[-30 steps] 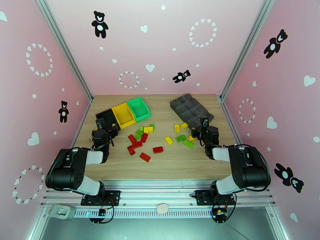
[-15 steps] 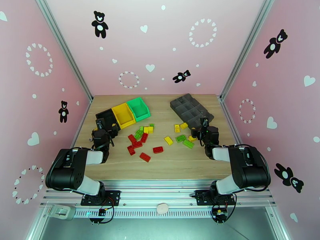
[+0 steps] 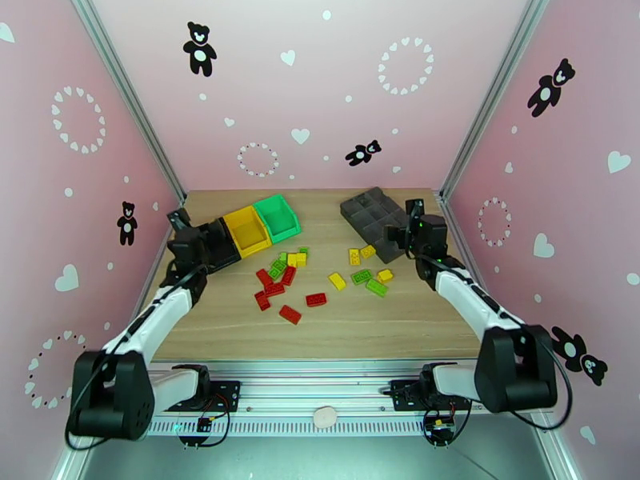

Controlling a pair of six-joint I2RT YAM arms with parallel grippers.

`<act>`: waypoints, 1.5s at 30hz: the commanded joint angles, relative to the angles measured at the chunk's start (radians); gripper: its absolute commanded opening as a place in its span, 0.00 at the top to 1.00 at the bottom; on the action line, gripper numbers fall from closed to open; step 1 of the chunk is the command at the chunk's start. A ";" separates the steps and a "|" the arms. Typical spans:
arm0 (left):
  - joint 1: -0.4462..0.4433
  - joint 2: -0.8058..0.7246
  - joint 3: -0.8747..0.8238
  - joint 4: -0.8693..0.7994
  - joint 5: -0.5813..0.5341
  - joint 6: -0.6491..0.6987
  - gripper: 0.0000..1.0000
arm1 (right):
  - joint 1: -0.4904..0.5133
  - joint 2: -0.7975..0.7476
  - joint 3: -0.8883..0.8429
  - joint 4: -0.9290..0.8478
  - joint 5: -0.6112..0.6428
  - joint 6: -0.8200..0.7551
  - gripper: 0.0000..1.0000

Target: Sort the legos into containers by color

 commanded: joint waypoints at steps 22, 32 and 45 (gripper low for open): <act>-0.152 -0.590 -0.243 -0.740 0.557 -0.417 0.03 | 0.429 -0.186 -0.137 -0.474 -0.032 0.378 0.22; -0.487 -0.319 -0.193 -0.618 0.352 -0.491 0.08 | 0.638 0.106 0.018 -0.460 0.110 0.368 0.18; -0.519 -0.121 -0.076 -0.571 0.320 -0.446 0.02 | 0.633 0.391 0.230 -0.484 0.162 0.283 0.28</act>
